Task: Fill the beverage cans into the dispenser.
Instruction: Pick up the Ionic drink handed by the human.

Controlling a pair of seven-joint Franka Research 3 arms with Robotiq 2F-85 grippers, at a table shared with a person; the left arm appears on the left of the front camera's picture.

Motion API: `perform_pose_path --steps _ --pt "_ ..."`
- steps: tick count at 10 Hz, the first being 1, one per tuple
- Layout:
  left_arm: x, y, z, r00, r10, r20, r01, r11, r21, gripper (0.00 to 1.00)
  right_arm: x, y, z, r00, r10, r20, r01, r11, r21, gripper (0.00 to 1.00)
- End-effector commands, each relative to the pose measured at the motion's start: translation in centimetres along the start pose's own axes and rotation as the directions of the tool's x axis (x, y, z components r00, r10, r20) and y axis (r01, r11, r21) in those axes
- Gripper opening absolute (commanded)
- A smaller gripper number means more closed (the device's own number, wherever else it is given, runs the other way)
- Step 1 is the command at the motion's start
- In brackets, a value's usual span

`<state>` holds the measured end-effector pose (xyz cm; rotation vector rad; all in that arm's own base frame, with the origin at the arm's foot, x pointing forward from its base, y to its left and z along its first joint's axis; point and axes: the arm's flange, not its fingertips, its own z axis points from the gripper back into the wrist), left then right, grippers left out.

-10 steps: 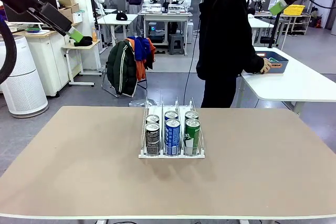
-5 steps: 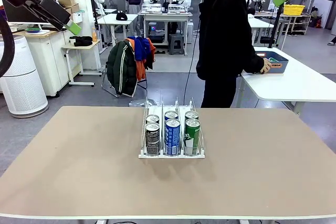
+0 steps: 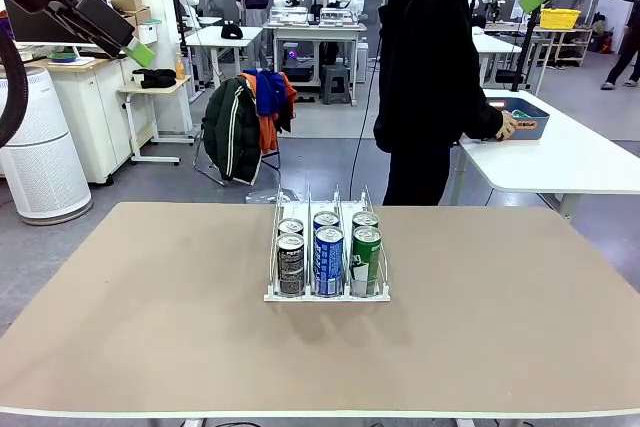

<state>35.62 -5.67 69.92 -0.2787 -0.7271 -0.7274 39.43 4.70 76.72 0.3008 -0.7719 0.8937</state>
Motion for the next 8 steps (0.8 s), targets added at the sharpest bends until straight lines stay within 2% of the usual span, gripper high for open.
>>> perform_pose_path --steps 1,3,8 --pt "0.4 -0.3 0.2 1.0 0.009 -0.024 -0.009 1.0 0.006 1.0 0.1 -0.1 0.2 1.0 -0.01 -0.008 0.01 1.0 0.025 1.0" --pt "1.5 -0.6 1.0 0.999 0.005 -0.04 -0.006 1.0 -0.008 1.0 0.5 -0.3 0.6 0.999 -0.032 -0.023 0.033 0.998 0.046 1.0" --pt "3.4 -0.5 2.2 0.999 0.025 0.02 -0.025 1.0 -0.013 1.0 1.2 -0.7 1.7 0.999 -0.053 0.012 0.053 0.999 0.005 1.0"
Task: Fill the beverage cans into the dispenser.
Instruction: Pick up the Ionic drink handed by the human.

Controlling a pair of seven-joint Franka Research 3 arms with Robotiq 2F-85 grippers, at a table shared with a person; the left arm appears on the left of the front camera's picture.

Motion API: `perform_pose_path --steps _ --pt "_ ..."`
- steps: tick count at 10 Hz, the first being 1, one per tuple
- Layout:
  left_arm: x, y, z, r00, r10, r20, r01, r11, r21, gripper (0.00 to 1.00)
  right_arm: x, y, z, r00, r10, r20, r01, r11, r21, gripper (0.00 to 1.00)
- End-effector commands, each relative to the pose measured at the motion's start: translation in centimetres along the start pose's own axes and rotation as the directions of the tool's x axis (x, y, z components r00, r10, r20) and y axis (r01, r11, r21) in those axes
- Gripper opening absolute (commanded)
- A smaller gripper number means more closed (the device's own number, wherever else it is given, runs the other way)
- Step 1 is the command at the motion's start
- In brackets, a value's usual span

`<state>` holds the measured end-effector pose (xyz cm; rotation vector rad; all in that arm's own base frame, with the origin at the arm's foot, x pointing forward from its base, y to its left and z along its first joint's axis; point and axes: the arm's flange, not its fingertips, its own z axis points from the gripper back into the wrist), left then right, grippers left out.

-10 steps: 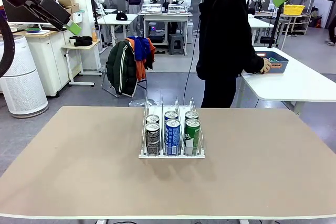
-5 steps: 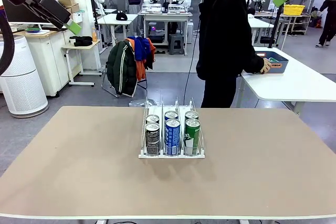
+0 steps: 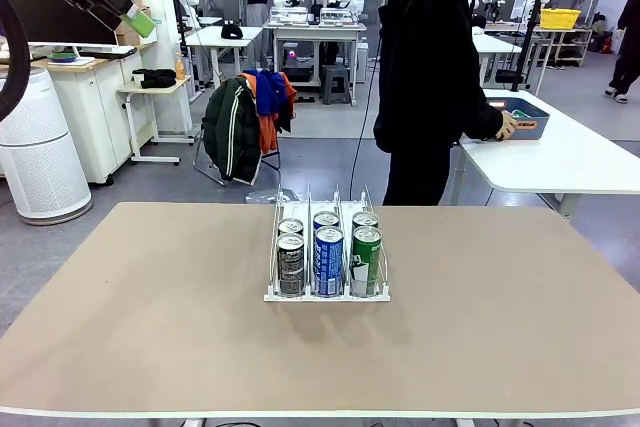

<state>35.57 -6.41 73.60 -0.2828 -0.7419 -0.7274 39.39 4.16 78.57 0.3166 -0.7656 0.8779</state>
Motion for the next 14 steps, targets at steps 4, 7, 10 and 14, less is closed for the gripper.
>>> perform_pose_path --steps 4,7,10,14 --pt "1.0 0.2 0.2 0.999 0.035 0.032 -0.033 0.998 -0.052 1.0 0.6 -0.3 0.6 0.999 -0.03 0.033 0.031 0.999 -0.018 1.0" --pt "1.0 0.4 0.9 0.998 0.031 0.055 -0.026 0.996 -0.087 1.0 0.7 -0.3 1.1 0.998 -0.024 0.059 0.023 0.999 0.024 1.0" --pt "1.1 0.2 1.2 0.998 0.017 0.064 -0.01 0.994 -0.11 1.0 0.6 -0.2 1.5 0.997 -0.02 0.078 0.017 0.999 0.036 1.0" --pt "1.1 0.0 1.0 0.998 0.033 0.058 -0.029 0.997 -0.065 1.0 0.6 -0.2 1.3 0.998 -0.021 0.065 0.02 1.0 0.014 1.0"
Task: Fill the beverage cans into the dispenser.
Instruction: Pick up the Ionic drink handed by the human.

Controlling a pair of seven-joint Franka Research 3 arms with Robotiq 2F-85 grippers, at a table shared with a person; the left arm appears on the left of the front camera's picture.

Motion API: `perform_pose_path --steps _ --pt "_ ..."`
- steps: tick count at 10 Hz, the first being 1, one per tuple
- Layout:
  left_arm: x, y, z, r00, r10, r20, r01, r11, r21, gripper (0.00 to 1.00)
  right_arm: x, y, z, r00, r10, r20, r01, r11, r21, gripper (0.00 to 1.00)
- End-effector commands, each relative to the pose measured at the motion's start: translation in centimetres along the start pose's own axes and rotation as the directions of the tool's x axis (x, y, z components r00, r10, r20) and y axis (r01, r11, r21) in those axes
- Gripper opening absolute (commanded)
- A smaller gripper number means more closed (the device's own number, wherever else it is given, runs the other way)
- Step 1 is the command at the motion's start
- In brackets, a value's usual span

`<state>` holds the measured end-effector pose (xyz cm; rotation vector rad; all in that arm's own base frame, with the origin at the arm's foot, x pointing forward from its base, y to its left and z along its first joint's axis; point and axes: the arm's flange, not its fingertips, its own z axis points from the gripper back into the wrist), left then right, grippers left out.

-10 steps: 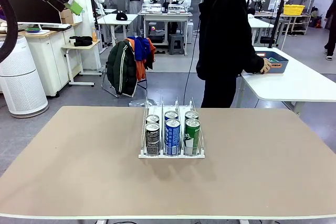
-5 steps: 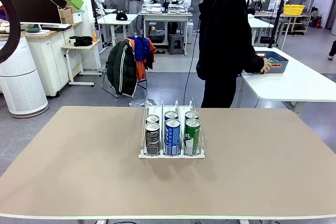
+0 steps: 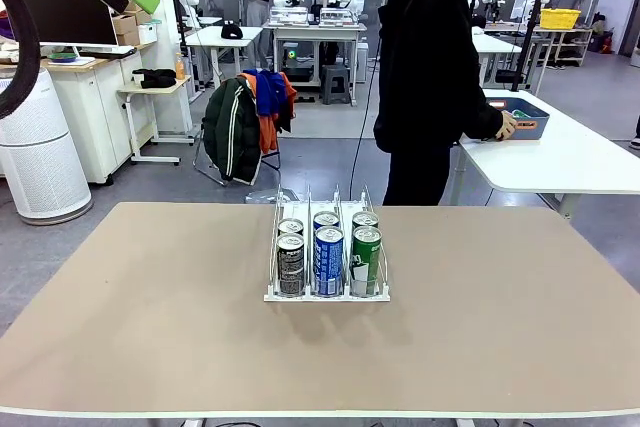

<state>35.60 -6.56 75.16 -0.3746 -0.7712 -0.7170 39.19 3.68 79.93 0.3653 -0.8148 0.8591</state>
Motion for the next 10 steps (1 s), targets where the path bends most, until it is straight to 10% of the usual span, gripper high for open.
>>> perform_pose_path --steps 1,10 --pt "-0.06 0.04 -0.05 1.0 0.001 -0.001 -0.001 1.0 0.0 1.0 0.01 0.01 0.04 1.0 -0.002 0.001 0.002 1.0 -0.001 1.0" --pt "-0.06 0.04 -0.05 1.0 0.001 -0.001 -0.001 1.0 0.0 1.0 0.01 0.01 0.04 1.0 -0.002 0.001 0.002 1.0 -0.001 1.0"
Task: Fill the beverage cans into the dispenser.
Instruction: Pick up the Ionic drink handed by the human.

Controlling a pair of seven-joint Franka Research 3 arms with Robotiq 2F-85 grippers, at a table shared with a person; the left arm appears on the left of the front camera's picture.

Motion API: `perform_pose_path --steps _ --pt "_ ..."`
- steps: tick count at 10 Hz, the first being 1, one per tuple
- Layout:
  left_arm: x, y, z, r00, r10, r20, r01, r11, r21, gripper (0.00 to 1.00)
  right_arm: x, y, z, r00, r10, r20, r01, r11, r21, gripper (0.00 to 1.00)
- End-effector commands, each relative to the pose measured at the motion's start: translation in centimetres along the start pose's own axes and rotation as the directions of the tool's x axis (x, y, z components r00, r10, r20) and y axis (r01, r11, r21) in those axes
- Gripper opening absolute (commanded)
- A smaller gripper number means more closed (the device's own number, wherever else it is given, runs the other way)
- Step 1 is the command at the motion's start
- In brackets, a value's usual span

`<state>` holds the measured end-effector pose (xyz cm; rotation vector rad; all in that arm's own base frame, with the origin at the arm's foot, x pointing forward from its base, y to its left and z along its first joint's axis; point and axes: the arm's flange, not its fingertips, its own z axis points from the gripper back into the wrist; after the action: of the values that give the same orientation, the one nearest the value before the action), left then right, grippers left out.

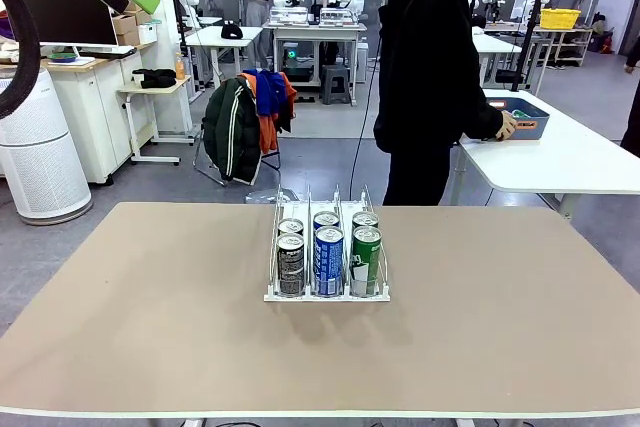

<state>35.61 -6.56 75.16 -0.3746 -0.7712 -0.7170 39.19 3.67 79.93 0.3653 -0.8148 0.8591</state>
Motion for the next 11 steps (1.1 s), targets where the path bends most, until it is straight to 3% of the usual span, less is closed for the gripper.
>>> perform_pose_path --steps 1,11 --pt "-0.06 0.04 -0.05 1.0 0.001 -0.001 -0.001 1.0 0.0 1.0 0.01 0.01 0.04 1.0 -0.002 0.001 0.002 1.0 -0.001 1.0" --pt "-0.06 0.04 -0.05 1.0 0.001 -0.001 -0.001 1.0 0.0 1.0 0.01 0.01 0.04 1.0 -0.002 0.001 0.002 1.0 -0.001 1.0"
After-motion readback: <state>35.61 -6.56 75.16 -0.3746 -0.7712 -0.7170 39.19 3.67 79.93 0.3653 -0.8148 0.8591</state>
